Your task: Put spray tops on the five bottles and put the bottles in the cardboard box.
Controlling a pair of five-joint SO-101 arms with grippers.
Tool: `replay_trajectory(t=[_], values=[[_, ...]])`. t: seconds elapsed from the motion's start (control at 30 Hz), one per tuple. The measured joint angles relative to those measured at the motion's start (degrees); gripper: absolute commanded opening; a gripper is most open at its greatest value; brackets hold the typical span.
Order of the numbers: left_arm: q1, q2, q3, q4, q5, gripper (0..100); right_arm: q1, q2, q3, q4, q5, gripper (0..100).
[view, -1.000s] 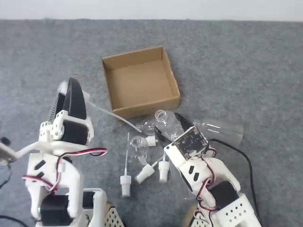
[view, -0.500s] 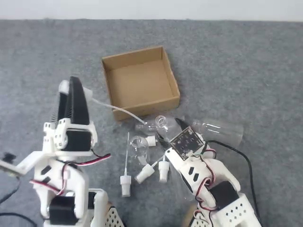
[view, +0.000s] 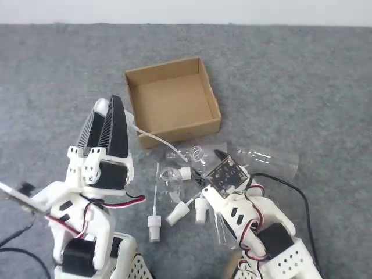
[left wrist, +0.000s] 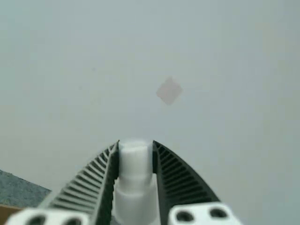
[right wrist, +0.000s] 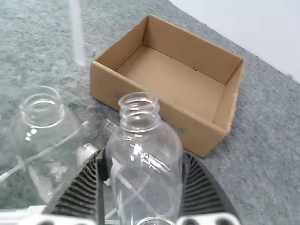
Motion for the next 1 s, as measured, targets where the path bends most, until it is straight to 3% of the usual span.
replay_trajectory(t=[0.17, 1.0], values=[[0.2, 0.0, 0.1, 0.0, -0.6, 1, -3.5, 0.0, 0.0, 0.0, 0.0, 0.6], [0.2, 0.0, 5.6, 0.0, -2.8, 1, -4.7, 0.0, 0.0, 0.0, 0.0, 0.6]])
